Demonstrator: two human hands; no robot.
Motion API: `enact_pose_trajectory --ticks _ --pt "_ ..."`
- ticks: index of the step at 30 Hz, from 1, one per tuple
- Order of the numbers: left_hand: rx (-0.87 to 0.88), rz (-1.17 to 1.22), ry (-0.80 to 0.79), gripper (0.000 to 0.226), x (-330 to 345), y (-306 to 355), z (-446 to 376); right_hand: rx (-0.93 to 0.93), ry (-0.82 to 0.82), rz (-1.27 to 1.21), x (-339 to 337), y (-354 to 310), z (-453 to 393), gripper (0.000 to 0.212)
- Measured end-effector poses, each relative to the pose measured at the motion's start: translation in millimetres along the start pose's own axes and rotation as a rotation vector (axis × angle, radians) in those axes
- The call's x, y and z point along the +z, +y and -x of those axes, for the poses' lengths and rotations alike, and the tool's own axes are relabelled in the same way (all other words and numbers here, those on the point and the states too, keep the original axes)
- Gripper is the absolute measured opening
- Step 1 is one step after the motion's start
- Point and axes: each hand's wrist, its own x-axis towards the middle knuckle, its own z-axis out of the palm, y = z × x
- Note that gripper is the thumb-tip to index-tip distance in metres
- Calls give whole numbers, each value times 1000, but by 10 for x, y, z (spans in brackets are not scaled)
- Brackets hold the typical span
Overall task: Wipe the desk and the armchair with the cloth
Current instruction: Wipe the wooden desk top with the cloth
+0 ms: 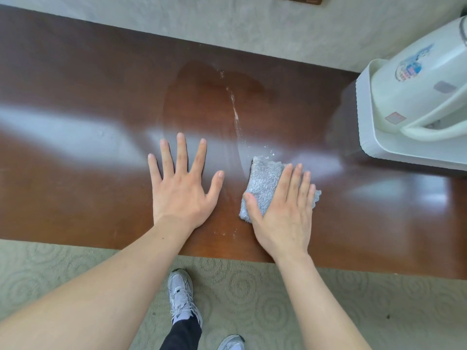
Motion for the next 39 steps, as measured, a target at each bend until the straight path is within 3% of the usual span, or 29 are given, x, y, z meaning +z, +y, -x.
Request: enact_pose_trajectory --ticks 10,17,24,33,36,39 --pt "4 -41 -36 78 -45 4 -24 3 11 -2 -284 451 -1580 73" --pt "15 -54 -27 77 -42 7 -25 7 4 3 -365 280 -2357 66" --pt "1 -58 -35 76 -54 9 -19 -268 -2 12 -236 -215 -1813 66" --pt "17 -18 -27 73 -74 -4 -8 -316 -85 -6 -53 96 10 67" --pt "22 -17 -24 72 -62 -2 -5 -284 -86 -29 -88 155 -223 67" --pt "22 -25 -15 71 -46 -11 -17 -120 -10 -58 -154 148 -916 66"
